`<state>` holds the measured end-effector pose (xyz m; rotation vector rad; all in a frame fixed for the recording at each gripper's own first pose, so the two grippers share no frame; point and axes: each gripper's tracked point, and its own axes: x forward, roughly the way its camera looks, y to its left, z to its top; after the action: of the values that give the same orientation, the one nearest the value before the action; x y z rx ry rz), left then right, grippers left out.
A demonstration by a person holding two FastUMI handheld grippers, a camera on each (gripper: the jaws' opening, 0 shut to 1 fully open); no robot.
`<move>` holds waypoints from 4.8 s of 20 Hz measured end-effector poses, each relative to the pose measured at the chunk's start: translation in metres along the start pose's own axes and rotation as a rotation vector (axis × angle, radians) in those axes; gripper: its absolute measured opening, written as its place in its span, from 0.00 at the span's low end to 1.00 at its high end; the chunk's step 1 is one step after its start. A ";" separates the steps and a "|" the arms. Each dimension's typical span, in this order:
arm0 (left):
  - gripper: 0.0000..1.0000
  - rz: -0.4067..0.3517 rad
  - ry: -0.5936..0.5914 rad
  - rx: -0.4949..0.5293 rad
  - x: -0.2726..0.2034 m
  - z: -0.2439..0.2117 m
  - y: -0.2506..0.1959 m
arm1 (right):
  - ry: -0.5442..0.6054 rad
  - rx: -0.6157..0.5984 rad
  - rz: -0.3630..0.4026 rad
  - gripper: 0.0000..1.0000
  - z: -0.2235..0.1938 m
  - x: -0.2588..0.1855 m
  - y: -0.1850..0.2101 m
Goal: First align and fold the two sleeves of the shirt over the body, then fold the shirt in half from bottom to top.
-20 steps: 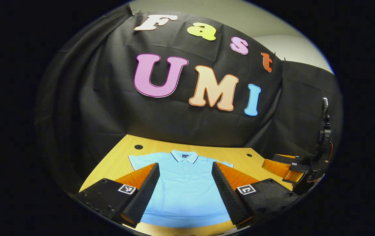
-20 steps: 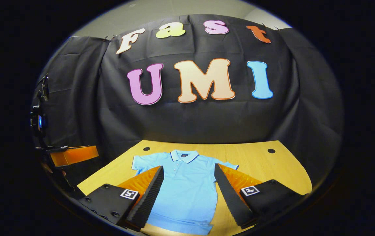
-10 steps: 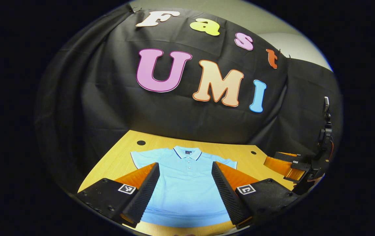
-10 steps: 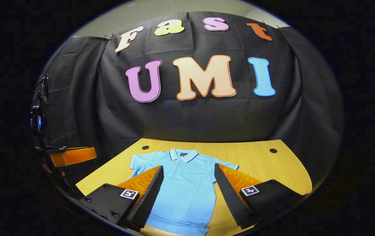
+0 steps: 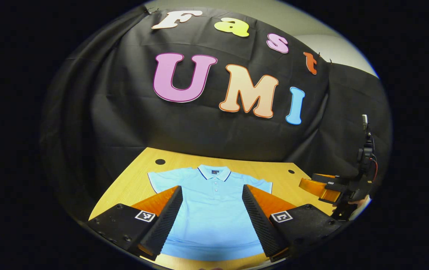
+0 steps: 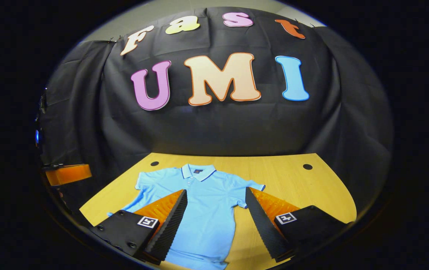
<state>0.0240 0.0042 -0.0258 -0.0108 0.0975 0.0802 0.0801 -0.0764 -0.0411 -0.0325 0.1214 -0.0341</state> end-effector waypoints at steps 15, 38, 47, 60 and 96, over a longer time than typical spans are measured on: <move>0.95 0.198 0.070 -0.074 -0.001 -0.021 0.026 | 0.229 -0.035 -0.106 0.97 -0.080 0.229 -0.116; 0.96 0.164 0.155 -0.051 0.014 -0.044 -0.001 | 0.367 -0.003 -0.040 0.04 -0.139 0.262 -0.097; 0.96 0.173 0.133 -0.080 0.006 -0.043 0.000 | 0.242 0.197 0.130 0.05 -0.082 0.250 -0.016; 0.95 0.219 0.111 -0.104 -0.004 -0.044 0.013 | 0.373 0.357 0.465 0.49 -0.117 0.228 0.139; 0.89 0.093 0.345 0.126 0.295 -0.120 0.252 | 0.223 0.479 -0.430 0.98 -0.134 -0.045 0.006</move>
<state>0.2853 0.2766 -0.1759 0.1063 0.4481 0.1645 0.0197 -0.0730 -0.1687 0.4260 0.3244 -0.4960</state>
